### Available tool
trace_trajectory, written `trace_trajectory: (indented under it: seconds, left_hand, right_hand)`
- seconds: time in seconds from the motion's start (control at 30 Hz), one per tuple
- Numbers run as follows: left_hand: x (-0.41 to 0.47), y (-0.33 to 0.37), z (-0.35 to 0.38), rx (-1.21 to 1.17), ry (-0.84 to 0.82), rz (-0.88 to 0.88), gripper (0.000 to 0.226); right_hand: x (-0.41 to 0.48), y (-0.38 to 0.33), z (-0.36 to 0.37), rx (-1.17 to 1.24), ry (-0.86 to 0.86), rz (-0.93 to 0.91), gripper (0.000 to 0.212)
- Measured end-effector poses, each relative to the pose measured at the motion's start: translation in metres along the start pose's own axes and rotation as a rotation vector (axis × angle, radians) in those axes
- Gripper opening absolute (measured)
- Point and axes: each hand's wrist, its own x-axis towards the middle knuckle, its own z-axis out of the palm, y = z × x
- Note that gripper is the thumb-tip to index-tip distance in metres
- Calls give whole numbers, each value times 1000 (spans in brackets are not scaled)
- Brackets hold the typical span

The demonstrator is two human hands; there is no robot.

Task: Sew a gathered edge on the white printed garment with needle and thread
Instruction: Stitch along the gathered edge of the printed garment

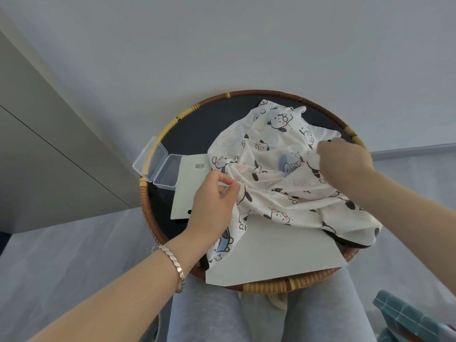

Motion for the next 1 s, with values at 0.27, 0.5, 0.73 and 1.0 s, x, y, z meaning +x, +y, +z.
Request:
trace_trajectory:
  seconds: [0.27, 0.5, 0.73, 1.0]
  left_hand:
    - [-2, 3, 6, -35, -17, -7, 8]
    - [-2, 3, 4, 5, -49, 43, 10]
    - [-4, 1, 4, 54, -72, 88, 11]
    - [-5, 2, 0, 70, -63, 94, 11]
  right_hand:
    - [-36, -50, -26, 921, -223, -259, 16]
    - [-40, -64, -12, 977, -254, -267, 16]
    - [-39, -54, -11, 975, -407, -210, 21]
    - [-9, -15, 11, 311, -134, 259, 13]
